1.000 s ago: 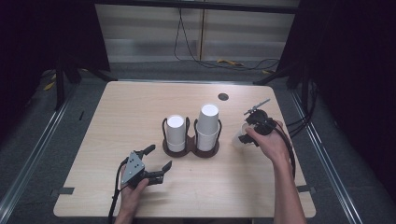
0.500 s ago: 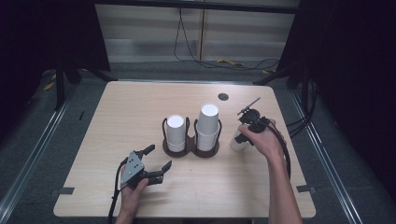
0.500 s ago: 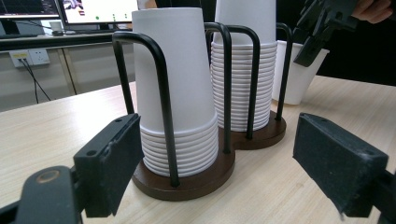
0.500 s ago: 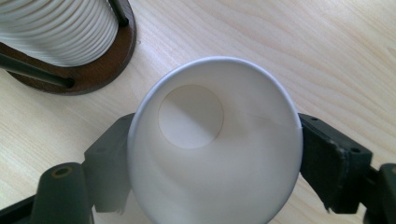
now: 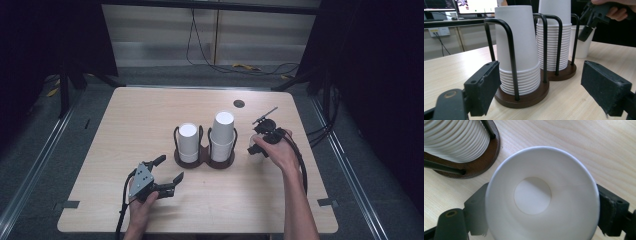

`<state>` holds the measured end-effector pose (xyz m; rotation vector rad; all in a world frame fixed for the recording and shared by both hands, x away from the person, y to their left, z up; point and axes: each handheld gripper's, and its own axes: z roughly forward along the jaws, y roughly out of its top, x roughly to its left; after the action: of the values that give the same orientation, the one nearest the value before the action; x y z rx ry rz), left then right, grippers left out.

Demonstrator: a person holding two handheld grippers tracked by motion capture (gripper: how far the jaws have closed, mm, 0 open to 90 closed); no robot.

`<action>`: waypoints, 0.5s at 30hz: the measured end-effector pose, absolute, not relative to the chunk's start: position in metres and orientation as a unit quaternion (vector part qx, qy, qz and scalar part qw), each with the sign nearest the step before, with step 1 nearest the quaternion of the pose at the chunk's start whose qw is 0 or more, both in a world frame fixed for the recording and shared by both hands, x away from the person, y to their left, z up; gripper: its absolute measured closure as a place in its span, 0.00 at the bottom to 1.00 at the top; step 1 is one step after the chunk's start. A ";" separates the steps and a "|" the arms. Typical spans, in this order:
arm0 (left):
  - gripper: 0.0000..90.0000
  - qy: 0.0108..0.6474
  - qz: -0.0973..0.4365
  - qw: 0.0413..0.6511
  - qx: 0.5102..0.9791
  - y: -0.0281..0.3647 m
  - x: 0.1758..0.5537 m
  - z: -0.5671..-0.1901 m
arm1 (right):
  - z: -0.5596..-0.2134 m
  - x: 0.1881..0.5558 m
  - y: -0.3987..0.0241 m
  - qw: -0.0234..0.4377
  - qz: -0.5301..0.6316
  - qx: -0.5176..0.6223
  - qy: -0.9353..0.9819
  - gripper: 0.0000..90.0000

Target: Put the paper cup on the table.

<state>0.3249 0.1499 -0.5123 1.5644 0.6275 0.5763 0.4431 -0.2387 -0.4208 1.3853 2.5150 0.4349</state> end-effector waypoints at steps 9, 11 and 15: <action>0.18 0.279 0.254 0.632 0.677 0.152 0.325 -0.513 | -0.429 0.436 -0.245 0.119 0.177 0.487 0.847 0.17; 0.18 0.272 0.255 0.631 0.680 0.153 0.326 -0.512 | -0.431 0.432 -0.247 0.122 0.186 0.490 0.843 0.17; 0.18 0.270 0.257 0.629 0.682 0.152 0.326 -0.512 | -0.436 0.426 -0.252 0.121 0.199 0.495 0.837 0.17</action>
<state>0.3259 0.1522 -0.5123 1.5624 0.6180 0.5891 0.4263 -0.2521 -0.4364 1.4466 2.4453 0.5810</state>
